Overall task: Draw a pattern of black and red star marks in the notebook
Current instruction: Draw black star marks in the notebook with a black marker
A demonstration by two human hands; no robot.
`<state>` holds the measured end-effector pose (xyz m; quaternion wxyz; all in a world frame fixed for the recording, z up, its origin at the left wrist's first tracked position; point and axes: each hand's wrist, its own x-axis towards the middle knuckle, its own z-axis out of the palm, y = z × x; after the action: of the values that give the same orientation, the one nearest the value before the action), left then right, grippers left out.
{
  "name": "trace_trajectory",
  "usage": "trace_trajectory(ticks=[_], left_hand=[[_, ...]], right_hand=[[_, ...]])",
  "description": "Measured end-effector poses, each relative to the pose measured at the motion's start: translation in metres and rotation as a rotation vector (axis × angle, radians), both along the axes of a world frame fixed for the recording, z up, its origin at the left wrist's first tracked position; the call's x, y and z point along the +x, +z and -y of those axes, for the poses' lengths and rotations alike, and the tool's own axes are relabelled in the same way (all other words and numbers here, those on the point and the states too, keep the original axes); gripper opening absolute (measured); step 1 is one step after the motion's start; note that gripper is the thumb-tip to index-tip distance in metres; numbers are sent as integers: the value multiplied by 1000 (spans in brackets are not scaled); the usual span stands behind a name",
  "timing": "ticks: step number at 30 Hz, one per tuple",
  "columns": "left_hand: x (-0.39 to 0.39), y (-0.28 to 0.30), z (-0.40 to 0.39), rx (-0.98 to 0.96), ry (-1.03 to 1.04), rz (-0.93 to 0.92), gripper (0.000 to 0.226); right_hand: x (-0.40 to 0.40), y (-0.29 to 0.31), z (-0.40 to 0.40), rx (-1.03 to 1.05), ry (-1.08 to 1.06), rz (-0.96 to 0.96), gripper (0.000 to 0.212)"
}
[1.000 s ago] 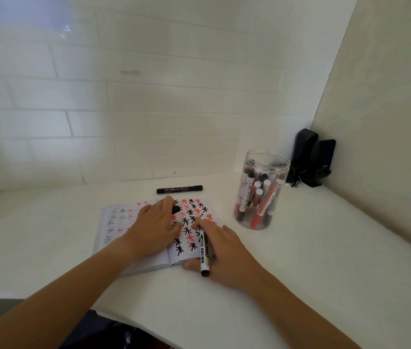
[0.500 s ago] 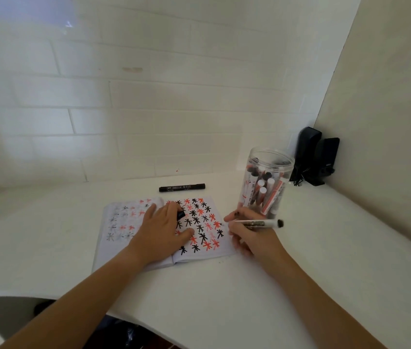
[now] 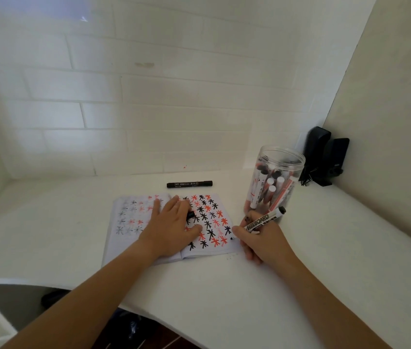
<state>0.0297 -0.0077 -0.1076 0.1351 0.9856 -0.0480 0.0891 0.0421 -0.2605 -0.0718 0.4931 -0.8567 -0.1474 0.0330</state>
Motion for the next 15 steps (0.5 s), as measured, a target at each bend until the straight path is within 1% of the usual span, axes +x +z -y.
trace_trajectory(ticks=[3,6,10,15], left_hand=[[-1,2,1,-5,-8,-5,80],[-1,2,1,5,-17,5,73],[1,0,0,59,-12,-11,80],[0,1,1,51,-6,-18,82]], right_hand=[[1,0,-1,-3,0,-16,26],[1,0,-2,2,-27,-28,24],[0,0,-2,14,-77,-30,21],[0,0,-4,22,-61,1,27]])
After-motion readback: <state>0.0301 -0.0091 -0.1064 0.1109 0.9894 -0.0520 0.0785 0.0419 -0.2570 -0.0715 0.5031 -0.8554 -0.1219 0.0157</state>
